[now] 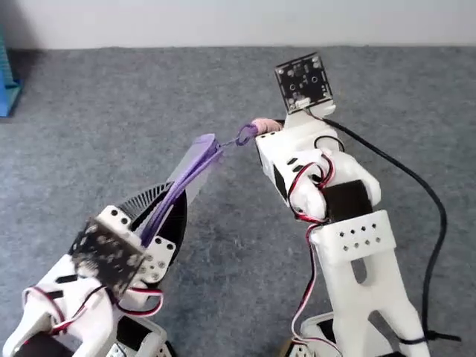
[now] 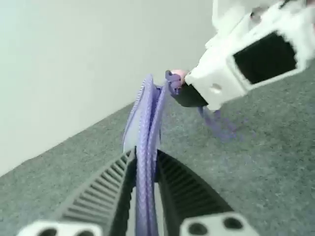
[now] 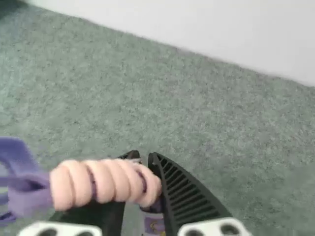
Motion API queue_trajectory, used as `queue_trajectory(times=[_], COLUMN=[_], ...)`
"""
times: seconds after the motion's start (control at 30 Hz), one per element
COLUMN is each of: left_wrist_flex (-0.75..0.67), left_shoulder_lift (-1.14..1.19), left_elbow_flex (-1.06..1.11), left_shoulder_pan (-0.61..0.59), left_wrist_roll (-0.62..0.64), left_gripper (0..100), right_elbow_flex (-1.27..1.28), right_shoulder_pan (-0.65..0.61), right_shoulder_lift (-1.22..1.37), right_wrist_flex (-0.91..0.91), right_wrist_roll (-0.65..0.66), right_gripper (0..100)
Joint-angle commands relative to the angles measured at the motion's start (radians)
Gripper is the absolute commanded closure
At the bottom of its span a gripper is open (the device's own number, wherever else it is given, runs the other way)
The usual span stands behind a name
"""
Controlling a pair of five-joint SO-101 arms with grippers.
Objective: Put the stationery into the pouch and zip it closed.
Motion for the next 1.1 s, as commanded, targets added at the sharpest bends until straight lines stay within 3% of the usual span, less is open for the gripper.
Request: queue_trajectory(times=[0.0, 0.47, 0.7, 0.97, 1.07], left_wrist_flex=[-0.006, 0.014, 0.014, 0.012, 0.011], left_shoulder_lift=[-0.063, -0.061, -0.058, -0.057, -0.057], left_elbow_flex=[-0.143, -0.240, -0.240, -0.206, -0.194], left_shoulder_pan=[-0.011, -0.009, -0.009, -0.009, -0.009], left_wrist_roll=[0.017, 0.080, 0.080, 0.077, 0.078], left_gripper=[99, 99, 99, 99, 99], right_elbow_flex=[0.044, 0.091, 0.089, 0.089, 0.089], right_shoulder_pan=[0.067, 0.065, 0.064, 0.064, 0.051], right_shoulder_lift=[0.027, 0.260, 0.243, 0.010, -0.111], right_wrist_flex=[-0.071, -0.266, -0.265, -0.035, 0.081], right_wrist_roll=[0.029, 0.028, 0.026, 0.021, -0.018], right_gripper=[99.1, 99.1, 99.1, 97.8, 89.6])
